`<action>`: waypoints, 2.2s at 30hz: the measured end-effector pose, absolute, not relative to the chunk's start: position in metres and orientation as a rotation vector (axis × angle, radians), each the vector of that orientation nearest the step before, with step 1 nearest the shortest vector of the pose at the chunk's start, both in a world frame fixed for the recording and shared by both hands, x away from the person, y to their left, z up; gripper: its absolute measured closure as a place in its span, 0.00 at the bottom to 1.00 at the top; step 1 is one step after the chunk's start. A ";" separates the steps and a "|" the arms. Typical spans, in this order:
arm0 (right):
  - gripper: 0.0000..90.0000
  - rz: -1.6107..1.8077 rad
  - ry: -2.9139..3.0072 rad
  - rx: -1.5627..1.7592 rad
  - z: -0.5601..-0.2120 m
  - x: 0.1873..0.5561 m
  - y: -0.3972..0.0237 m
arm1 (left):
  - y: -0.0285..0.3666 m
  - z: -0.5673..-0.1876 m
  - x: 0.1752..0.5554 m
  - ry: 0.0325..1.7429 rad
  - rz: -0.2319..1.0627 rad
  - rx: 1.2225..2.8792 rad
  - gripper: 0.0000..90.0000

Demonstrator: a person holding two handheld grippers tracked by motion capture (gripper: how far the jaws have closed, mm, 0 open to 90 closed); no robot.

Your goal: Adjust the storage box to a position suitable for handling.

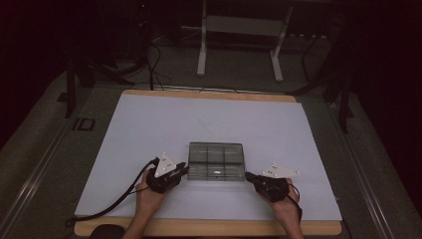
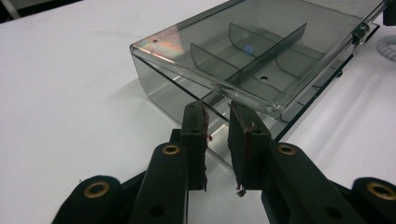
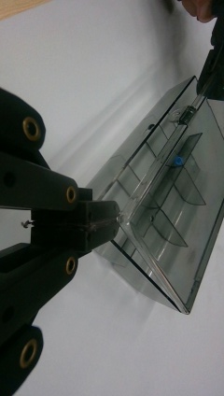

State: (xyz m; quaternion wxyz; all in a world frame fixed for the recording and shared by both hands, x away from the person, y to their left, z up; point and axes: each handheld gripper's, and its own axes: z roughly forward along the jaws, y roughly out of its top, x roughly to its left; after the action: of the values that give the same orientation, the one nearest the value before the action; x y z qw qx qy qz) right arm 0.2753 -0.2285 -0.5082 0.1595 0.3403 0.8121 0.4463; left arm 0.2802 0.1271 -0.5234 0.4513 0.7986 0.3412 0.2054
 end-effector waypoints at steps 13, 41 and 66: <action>1.00 1.290 2.300 0.966 -0.503 0.277 -0.228 | 0.123 -0.519 0.278 0.785 0.557 1.972 0.79; 0.93 1.283 2.291 0.969 -0.505 0.278 -0.230 | 0.122 -0.508 0.281 0.785 0.636 1.915 0.81; 0.90 1.275 2.251 1.012 -0.506 0.281 -0.243 | 0.123 -0.485 0.295 0.775 0.677 1.887 0.96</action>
State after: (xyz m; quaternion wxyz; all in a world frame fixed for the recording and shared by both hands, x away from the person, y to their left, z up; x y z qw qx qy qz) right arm 0.2812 -0.2431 -0.5063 0.1809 0.3581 0.7970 0.4515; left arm 0.2947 0.1231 -0.4850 0.4759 0.7722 0.3172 0.2768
